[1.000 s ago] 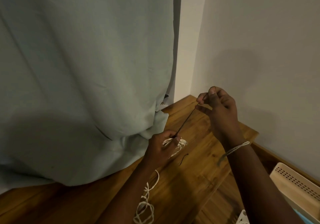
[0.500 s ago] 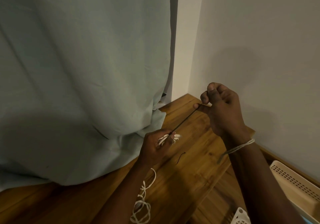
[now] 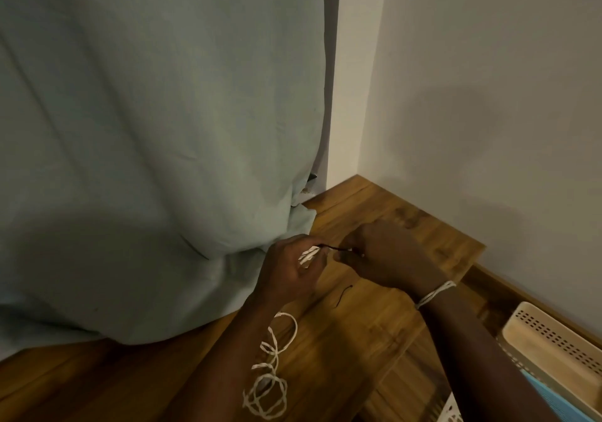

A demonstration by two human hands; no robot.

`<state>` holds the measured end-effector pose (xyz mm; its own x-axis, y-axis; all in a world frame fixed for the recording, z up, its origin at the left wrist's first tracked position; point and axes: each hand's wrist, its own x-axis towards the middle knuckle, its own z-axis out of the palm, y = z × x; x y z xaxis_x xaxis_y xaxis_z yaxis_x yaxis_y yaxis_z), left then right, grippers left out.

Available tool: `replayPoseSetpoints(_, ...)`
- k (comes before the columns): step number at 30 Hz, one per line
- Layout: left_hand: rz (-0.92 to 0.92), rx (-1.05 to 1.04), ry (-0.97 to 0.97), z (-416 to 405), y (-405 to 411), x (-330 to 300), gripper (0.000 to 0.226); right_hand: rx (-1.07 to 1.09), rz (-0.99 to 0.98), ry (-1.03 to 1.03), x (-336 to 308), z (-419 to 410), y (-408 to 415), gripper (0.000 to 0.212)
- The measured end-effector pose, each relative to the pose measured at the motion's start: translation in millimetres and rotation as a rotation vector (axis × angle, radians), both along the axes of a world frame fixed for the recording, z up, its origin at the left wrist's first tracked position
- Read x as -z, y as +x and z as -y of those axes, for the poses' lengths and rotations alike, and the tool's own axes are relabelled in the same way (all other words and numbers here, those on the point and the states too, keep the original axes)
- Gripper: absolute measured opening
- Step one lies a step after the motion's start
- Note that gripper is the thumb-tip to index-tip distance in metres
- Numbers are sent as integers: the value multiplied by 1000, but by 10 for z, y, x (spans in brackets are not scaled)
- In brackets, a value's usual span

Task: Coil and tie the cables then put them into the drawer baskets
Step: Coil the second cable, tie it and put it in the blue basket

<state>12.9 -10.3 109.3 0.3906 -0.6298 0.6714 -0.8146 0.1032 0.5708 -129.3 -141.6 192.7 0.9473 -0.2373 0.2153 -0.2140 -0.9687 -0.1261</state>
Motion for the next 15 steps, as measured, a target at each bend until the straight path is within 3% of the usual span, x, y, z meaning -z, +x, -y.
replayPoseSetpoints(2, 61, -4, 7, -12, 32, -25, 26, -14, 18, -3, 29, -18, 10, 32)
replayPoseSetpoints(6, 156, -11, -28, -23, 62, -17, 25, -59, 180, 303, 41, -64, 55, 26)
replayPoseSetpoints(11, 134, -4, -65, -20, 134, 28, 16, -97, 239, 435, 63, -155, 54, 24)
replayPoseSetpoints(15, -41, -30, -51, 31, 102, 22, 19, -44, 249, 496, 78, -161, 105, 25)
